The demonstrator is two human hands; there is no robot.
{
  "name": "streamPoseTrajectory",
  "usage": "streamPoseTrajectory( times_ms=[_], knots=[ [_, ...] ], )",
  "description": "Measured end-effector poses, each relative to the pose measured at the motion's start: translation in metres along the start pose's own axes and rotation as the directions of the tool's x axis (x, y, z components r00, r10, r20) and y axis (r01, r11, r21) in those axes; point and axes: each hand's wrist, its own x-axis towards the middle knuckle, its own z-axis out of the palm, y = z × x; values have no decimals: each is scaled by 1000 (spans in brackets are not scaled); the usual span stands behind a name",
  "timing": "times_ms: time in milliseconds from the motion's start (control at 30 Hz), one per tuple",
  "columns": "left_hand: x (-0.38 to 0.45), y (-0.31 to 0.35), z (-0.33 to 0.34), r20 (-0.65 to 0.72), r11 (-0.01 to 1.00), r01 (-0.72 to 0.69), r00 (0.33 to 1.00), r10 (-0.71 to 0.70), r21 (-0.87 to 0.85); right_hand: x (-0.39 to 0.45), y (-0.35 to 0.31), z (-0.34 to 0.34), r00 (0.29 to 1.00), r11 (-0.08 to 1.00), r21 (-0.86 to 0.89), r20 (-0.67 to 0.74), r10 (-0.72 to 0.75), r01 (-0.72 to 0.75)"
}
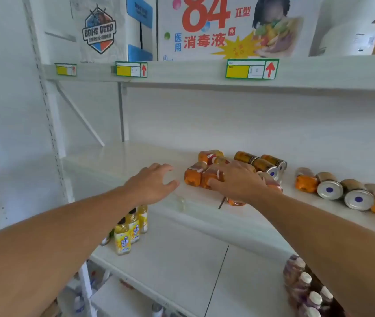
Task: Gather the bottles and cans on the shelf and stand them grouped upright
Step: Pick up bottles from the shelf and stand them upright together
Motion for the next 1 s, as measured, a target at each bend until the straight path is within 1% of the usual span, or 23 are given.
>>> streamPoseTrajectory(
  times_ms=[100, 267, 433, 567, 633, 667, 800, 867, 933, 1000],
  knots=[
    [32, 10, 12, 27, 999, -36, 999, 37, -39, 19, 4, 5, 1000, 1000, -17, -7, 4, -5],
    [83, 38, 35, 52, 994, -17, 998, 22, -106, 53, 24, 16, 995, 999, -40, 95, 36, -33],
    [126, 61, 52, 84, 984, 4, 996, 11, -177, 86, 31, 28, 994, 986, -169, 104, 9, 8],
    [146, 63, 70, 142, 972, 52, 990, -20, -227, 99, 32, 37, 989, 981, -190, 140, 55, -28],
    [152, 59, 69, 170, 959, 72, 985, -26, -272, 102, 32, 37, 988, 983, -184, 145, 49, -21],
    [154, 56, 66, 180, 961, 74, 983, -26, -266, 102, 31, 37, 988, 984, -176, 148, 45, -19],
    [151, 32, 48, 220, 988, 76, 975, -44, -138, 107, 22, 40, 979, 990, -132, 192, 73, -48],
    [142, 11, 37, 229, 993, 83, 971, -63, -81, 109, 10, 43, 974, 996, -84, 225, 39, -21],
    [132, -14, 23, 219, 995, 94, 972, -82, -46, 112, -7, 50, 973, 1000, -6, 230, 0, 1],
    [122, -39, 10, 185, 992, 122, 976, -115, -27, 117, -23, 58, 975, 1000, 21, 224, -10, 5]
  ],
)
